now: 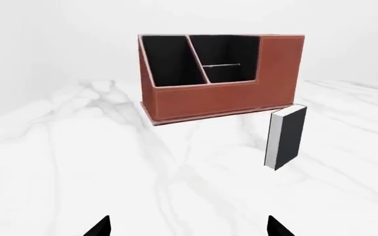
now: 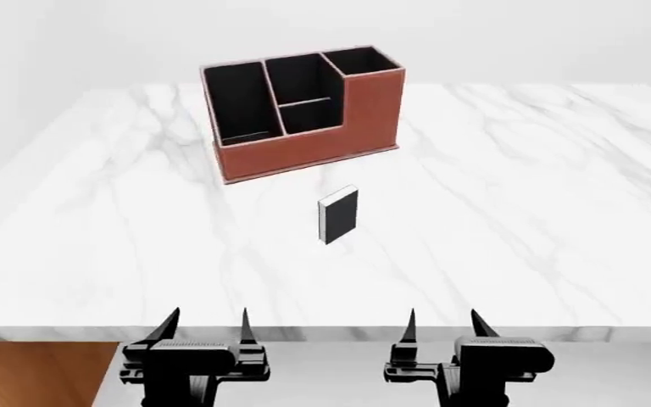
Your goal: Pick up the book and place it in the left compartment of the caddy.
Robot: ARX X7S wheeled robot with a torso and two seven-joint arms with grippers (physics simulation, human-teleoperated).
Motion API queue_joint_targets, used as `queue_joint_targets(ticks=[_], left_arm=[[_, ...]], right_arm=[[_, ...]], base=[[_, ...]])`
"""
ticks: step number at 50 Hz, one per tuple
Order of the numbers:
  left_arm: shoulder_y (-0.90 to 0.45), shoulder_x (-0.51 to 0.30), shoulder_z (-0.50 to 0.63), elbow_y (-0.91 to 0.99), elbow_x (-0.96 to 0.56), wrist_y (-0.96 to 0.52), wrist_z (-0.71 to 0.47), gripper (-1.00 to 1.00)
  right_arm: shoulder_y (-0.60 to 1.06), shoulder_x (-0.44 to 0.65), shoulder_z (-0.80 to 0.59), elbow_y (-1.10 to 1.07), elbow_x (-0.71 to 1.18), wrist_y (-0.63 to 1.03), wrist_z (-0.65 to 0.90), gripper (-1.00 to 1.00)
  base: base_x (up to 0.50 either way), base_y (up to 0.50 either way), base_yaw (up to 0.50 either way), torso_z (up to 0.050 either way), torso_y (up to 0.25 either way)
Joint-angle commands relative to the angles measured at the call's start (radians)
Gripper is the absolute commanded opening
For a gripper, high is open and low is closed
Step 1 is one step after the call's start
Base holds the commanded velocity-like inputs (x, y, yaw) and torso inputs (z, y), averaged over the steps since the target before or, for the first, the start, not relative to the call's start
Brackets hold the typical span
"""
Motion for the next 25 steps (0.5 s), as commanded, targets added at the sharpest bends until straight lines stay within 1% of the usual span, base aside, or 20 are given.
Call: queue_joint_targets(ticks=[1, 11, 12, 14, 15, 16, 17, 18, 19, 20, 21, 22, 25], left_arm=[[0.0, -0.015, 0.012, -0.006, -0.014, 0.006, -0.02, 1.0], [-0.002, -0.025, 0.024, -0.001, -0.03, -0.009, -0.034, 1.0], [-0.006, -0.027, 0.02, 0.024, -0.043, -0.052, -0.037, 1.0], [-0.012, -0.035, 0.016, 0.077, -0.047, -0.12, -0.053, 1.0], [-0.011, -0.036, 0.018, 0.079, -0.049, -0.121, -0.054, 1.0], [-0.042, -0.057, 0.002, 0.229, -0.063, -0.271, -0.085, 1.0], [-0.143, -0.093, -0.038, 0.379, -0.118, -0.421, -0.114, 1.0], [-0.171, -0.101, -0.044, 0.529, -0.128, -0.571, -0.122, 1.0], [-0.228, -0.12, -0.048, 0.608, -0.138, -0.721, -0.127, 1.0], [-0.305, -0.142, -0.054, 0.665, -0.136, -0.841, -0.142, 1.0], [-0.322, -0.143, -0.064, 0.673, -0.147, -0.861, -0.139, 1.0], [-0.319, -0.159, -0.057, 0.651, -0.119, -0.813, -0.144, 1.0], [-0.319, -0.161, -0.054, 0.648, -0.118, -0.808, -0.145, 1.0]], right_arm=[[0.002, 0.013, -0.024, 0.014, 0.01, -0.008, 0.014, 1.0], [0.002, 0.03, -0.047, 0.004, 0.02, -0.001, 0.013, 1.0], [0.004, 0.032, -0.045, -0.038, 0.02, 0.035, 0.024, 1.0], [0.025, 0.047, -0.055, -0.1, 0.053, 0.146, -0.009, 1.0], [0.025, 0.048, -0.056, -0.103, 0.054, 0.149, -0.007, 1.0], [0.07, 0.067, -0.05, -0.253, 0.083, 0.299, -0.01, 1.0], [0.204, 0.09, -0.032, -0.403, 0.149, 0.449, -0.001, 1.0], [0.239, 0.09, -0.015, -0.553, 0.182, 0.599, -0.005, 1.0], [0.306, 0.094, -0.01, -0.61, 0.195, 0.749, 0.004, 1.0], [0.385, 0.11, -0.029, -0.647, 0.161, 0.815, 0.027, 1.0], [0.405, 0.108, -0.025, -0.656, 0.17, 0.846, 0.028, 1.0], [0.419, 0.102, -0.022, -0.614, 0.181, 0.806, 0.008, 1.0], [0.416, 0.105, -0.026, -0.612, 0.182, 0.799, 0.007, 1.0]], base=[[0.0, 0.5, 0.0, 0.0, 0.0], [0.0, 0.49, 0.0, 0.0, 0.0], [0.0, 0.0, 0.0, 0.0, 0.0], [0.0, 0.0, 0.0, 0.0, 0.0], [0.0, 0.0, 0.0, 0.0, 0.0], [0.0, 0.0, 0.0, 0.0, 0.0], [0.0, 0.0, 0.0, 0.0, 0.0], [0.0, 0.0, 0.0, 0.0, 0.0], [0.0, 0.0, 0.0, 0.0, 0.0], [0.0, 0.0, 0.0, 0.0, 0.0], [0.0, 0.0, 0.0, 0.0, 0.0], [0.5, 0.0, 0.0, 0.0, 0.0], [0.5, 0.0, 0.0, 0.0, 0.0]])
